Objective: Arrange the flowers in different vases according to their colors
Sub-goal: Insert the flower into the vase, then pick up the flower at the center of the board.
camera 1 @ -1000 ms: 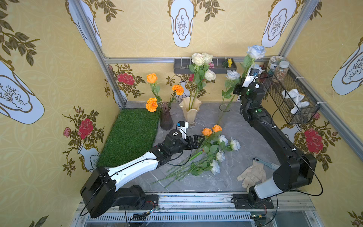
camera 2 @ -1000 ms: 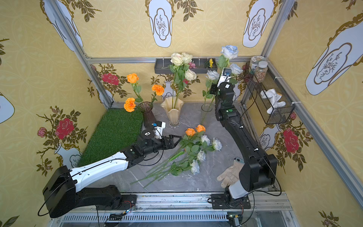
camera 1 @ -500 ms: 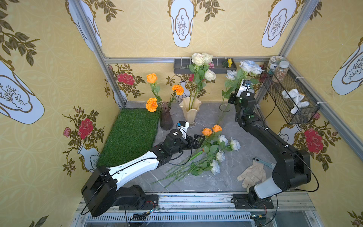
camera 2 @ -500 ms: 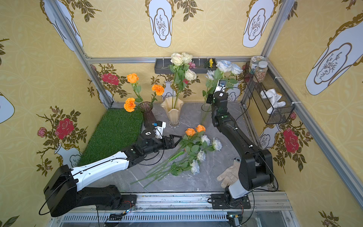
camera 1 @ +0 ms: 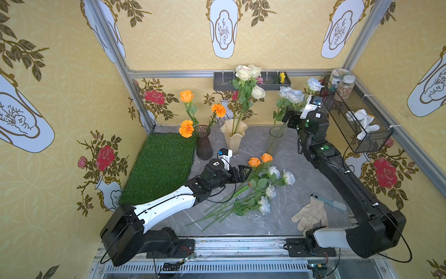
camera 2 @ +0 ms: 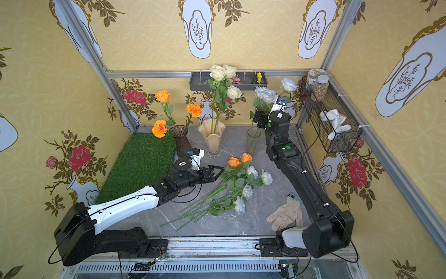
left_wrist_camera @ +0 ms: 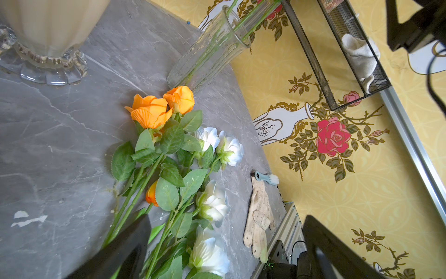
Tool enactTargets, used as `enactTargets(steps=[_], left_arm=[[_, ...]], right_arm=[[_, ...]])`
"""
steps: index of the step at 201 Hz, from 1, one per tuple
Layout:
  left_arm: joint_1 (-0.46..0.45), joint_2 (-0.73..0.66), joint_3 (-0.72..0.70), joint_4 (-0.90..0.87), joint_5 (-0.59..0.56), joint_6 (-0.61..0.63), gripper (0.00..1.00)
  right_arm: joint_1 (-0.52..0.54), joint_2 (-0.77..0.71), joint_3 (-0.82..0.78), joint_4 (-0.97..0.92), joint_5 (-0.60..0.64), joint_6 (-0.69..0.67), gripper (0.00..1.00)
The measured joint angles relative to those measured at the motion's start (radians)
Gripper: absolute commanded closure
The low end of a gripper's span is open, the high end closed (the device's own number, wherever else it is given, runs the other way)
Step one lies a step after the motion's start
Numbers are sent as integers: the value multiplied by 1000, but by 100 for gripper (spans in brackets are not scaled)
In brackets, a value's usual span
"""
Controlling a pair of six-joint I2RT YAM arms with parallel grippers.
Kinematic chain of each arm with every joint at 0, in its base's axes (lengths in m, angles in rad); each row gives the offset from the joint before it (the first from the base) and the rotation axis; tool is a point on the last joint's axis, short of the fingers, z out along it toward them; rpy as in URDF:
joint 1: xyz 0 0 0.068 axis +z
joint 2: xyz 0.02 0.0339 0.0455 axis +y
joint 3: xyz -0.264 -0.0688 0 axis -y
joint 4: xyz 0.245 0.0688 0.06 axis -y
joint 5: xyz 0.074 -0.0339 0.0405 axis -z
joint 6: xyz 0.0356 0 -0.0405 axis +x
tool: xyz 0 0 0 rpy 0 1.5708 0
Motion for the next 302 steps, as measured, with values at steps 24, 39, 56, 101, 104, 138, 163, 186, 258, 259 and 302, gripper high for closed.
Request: enactTargets(steps=[24, 39, 56, 101, 104, 138, 163, 186, 258, 259, 302], left_arm=[[0, 11, 10, -3, 6, 0, 0], [0, 18, 21, -7, 13, 0, 0], [0, 23, 26, -10, 24, 2, 0], [-3, 23, 41, -54, 34, -2, 2], [-3, 23, 44, -62, 34, -4, 3], [-65, 32, 83, -146, 10, -47, 6], [-185, 71, 140, -267, -66, -76, 8], [-276, 142, 245, -381, -152, -85, 12], [-360, 211, 229, -635, -290, -223, 17], [-360, 211, 229, -637, -291, -224, 17], [-362, 157, 228, -679, -317, -242, 16]], right_arm=[[-28, -123, 8, -167, 50, 114, 3], [-76, -209, 4, -287, 49, 191, 3], [-104, -280, -9, -422, -4, 265, 3], [-103, -381, -201, -761, -300, 403, 3], [-101, -389, -220, -777, -315, 413, 3], [-2, -467, -383, -891, -431, 512, 4], [172, -503, -478, -897, -441, 615, 6], [332, -537, -552, -893, -387, 727, 10], [539, -642, -794, -753, -182, 1002, 28], [539, -642, -796, -752, -180, 1004, 28], [548, -653, -854, -648, -118, 1034, 30]])
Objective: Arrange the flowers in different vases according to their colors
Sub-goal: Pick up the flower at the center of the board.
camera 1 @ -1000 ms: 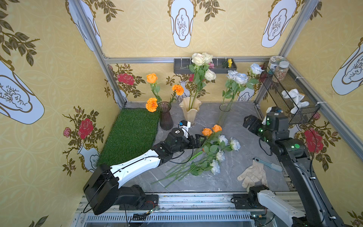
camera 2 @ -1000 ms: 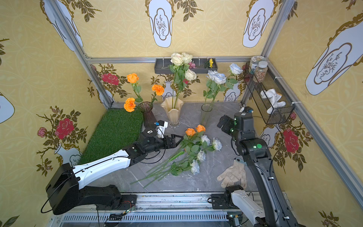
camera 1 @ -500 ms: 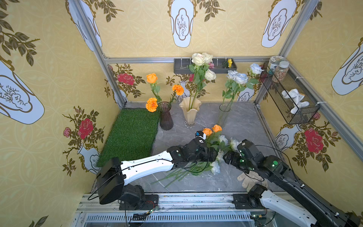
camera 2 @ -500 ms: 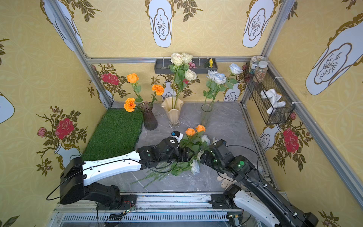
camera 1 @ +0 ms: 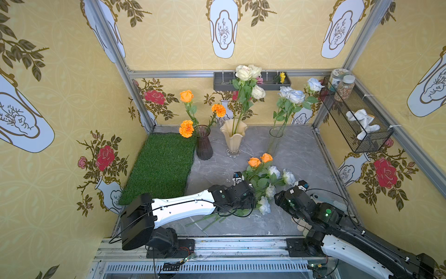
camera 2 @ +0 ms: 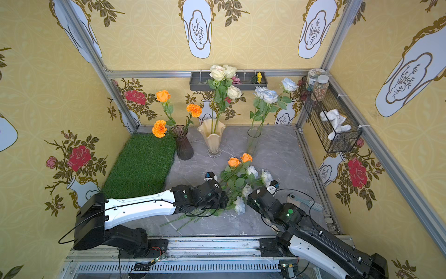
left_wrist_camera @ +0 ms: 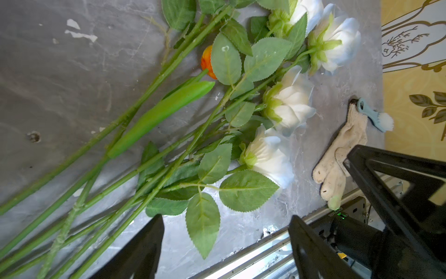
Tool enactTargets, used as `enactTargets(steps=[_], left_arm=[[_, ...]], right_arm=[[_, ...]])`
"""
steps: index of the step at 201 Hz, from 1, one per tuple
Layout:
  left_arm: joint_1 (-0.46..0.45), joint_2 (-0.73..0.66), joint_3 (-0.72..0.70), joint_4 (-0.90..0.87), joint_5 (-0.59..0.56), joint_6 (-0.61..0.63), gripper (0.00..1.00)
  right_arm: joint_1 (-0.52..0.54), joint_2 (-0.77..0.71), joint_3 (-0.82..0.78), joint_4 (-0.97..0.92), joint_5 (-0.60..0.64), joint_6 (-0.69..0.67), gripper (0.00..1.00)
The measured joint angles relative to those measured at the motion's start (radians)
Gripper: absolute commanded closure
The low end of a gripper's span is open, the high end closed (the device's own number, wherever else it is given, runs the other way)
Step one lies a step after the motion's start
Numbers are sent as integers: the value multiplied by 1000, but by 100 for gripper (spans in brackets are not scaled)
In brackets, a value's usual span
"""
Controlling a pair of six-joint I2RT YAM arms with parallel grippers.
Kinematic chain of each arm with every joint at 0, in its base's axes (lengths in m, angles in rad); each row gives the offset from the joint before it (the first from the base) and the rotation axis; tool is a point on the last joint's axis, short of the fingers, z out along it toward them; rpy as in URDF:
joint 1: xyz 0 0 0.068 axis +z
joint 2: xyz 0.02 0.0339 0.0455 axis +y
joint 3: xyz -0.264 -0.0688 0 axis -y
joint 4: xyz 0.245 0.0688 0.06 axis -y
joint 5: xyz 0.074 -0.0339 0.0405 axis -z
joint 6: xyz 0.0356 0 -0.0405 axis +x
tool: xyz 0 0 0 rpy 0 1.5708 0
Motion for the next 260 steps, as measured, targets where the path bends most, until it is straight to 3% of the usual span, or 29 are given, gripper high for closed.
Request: enactTargets(steps=[72, 117, 139, 166, 200, 240, 260], left_arm=[[-12, -211, -32, -12, -58, -80, 14], [-17, -321, -170, 18, -103, -123, 11], [-18, -356, -199, 42, -121, -117, 8], [0, -379, -298, 106, -130, -85, 9], [47, -442, -370, 214, -119, -26, 7], [154, -485, -445, 359, -40, 27, 5], [211, -488, -472, 423, 27, 40, 5]], right_arm=[[0, -17, -14, 40, 40, 7, 30], [-8, -12, 21, 38, 42, -18, 28], [-51, 42, 76, 39, 23, -40, 28], [-163, 162, 171, 40, -89, -92, 29], [-269, 327, 340, 15, -201, -175, 39], [-322, 490, 409, 52, -310, -206, 67], [-315, 589, 394, 102, -370, -178, 68]])
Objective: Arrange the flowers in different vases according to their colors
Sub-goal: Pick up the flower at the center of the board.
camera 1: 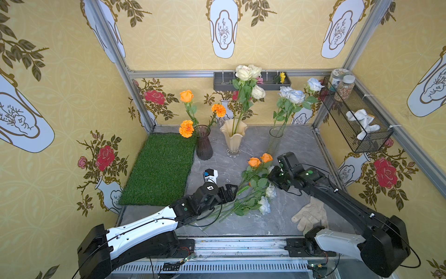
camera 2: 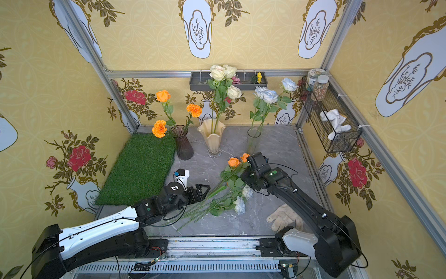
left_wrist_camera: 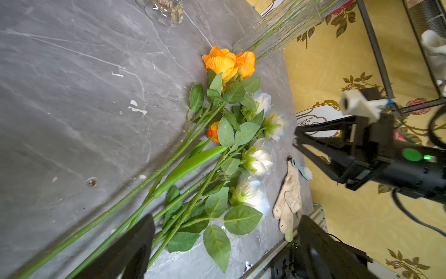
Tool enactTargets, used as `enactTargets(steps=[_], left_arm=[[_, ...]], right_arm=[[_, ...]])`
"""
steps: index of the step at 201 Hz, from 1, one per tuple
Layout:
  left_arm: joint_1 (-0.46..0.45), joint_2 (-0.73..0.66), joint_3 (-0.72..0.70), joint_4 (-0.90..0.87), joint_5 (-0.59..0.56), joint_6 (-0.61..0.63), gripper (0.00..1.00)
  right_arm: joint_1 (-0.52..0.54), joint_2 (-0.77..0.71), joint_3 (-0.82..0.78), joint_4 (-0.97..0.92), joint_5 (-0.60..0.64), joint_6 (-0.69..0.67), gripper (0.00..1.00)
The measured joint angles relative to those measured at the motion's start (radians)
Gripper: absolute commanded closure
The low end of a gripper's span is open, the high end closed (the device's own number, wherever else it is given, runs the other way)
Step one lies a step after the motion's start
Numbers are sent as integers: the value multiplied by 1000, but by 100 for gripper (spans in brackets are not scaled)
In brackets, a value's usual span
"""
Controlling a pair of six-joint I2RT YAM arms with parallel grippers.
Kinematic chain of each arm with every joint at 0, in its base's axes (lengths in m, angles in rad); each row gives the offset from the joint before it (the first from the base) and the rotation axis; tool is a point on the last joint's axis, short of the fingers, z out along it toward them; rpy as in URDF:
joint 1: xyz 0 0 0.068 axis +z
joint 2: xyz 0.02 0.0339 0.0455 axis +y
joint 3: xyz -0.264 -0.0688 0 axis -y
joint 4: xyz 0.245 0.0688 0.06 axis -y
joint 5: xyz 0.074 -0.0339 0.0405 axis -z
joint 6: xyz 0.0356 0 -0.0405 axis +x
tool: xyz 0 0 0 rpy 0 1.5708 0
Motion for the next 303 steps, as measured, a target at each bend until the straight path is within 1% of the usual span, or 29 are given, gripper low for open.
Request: enactTargets(steps=[21, 40, 50, 60, 82, 120, 146, 155, 219, 245, 265, 278, 303], left_arm=[[44, 5, -24, 56, 40, -1, 6], [50, 12, -36, 85, 85, -2, 6], [52, 15, -38, 95, 93, -2, 6], [58, 18, -38, 106, 95, -2, 6], [66, 21, -42, 124, 109, -5, 6], [79, 21, -54, 137, 126, -10, 6], [83, 23, -54, 150, 134, -21, 6], [83, 24, -54, 150, 134, -22, 6], [83, 27, -56, 151, 141, -24, 6], [83, 27, -58, 151, 141, -30, 6], [83, 27, -58, 151, 141, -31, 6], [83, 27, -58, 151, 141, -31, 6], [83, 27, -59, 151, 140, -31, 6]], right_arm=[[33, 93, -14, 44, -29, 27, 70], [87, 163, 13, 62, -27, 29, 72], [111, 200, 35, 79, -17, 31, 75], [122, 232, 48, 98, -10, 32, 77], [132, 281, 52, 118, 8, 47, 77], [149, 280, 20, 127, 24, 70, 77], [155, 274, -3, 127, 26, 76, 69], [161, 275, -8, 128, 31, 77, 68], [189, 346, -13, 184, 40, 98, 68], [194, 378, -6, 218, 47, 99, 71], [195, 400, -2, 233, 48, 99, 75], [195, 408, -2, 236, 50, 99, 81], [197, 410, -2, 241, 51, 105, 90]])
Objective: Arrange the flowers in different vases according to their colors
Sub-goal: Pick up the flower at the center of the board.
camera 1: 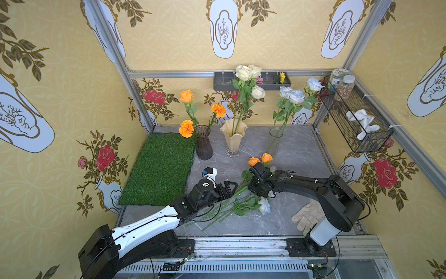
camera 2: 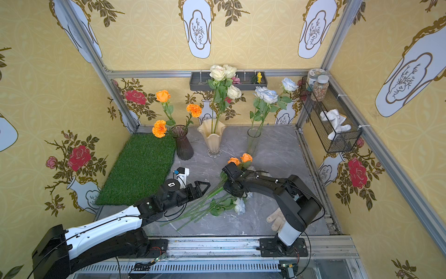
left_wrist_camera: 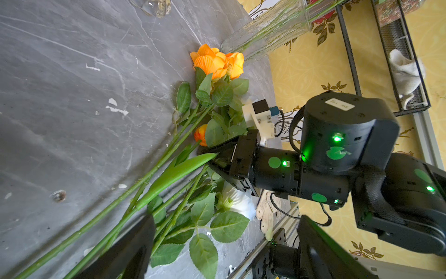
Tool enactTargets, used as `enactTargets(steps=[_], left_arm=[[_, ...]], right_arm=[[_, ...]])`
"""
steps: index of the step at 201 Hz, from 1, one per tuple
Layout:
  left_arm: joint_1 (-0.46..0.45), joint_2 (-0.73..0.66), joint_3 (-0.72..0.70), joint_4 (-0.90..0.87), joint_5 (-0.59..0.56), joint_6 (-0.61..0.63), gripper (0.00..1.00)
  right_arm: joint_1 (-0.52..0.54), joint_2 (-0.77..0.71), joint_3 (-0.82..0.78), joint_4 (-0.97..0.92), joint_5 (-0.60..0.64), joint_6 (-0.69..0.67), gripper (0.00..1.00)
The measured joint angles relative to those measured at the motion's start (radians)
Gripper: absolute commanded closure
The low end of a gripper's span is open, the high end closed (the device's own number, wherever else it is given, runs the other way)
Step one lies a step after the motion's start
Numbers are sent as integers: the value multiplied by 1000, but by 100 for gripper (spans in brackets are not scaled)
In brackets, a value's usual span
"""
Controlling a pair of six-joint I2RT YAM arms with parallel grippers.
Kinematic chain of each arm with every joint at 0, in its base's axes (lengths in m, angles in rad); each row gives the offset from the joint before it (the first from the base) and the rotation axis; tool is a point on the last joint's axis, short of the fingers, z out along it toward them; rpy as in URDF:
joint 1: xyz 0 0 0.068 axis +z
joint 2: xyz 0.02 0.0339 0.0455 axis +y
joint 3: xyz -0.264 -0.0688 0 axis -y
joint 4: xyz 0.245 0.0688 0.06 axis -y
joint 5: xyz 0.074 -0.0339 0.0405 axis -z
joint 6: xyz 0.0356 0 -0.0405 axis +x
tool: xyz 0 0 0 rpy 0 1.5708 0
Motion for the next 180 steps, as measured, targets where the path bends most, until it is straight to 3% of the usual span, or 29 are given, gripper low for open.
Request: enactTargets(steps=[45, 107, 180], left_arm=[[0, 0, -1, 1, 0, 0, 6], [0, -3, -6, 2, 0, -1, 7], [0, -8, -9, 13, -1, -12, 7]], right_arm=[[3, -73, -9, 2, 40, 24, 100], [12, -214, -11, -17, 128, 41, 100], [17, -453, 61, -29, 217, -316, 100]])
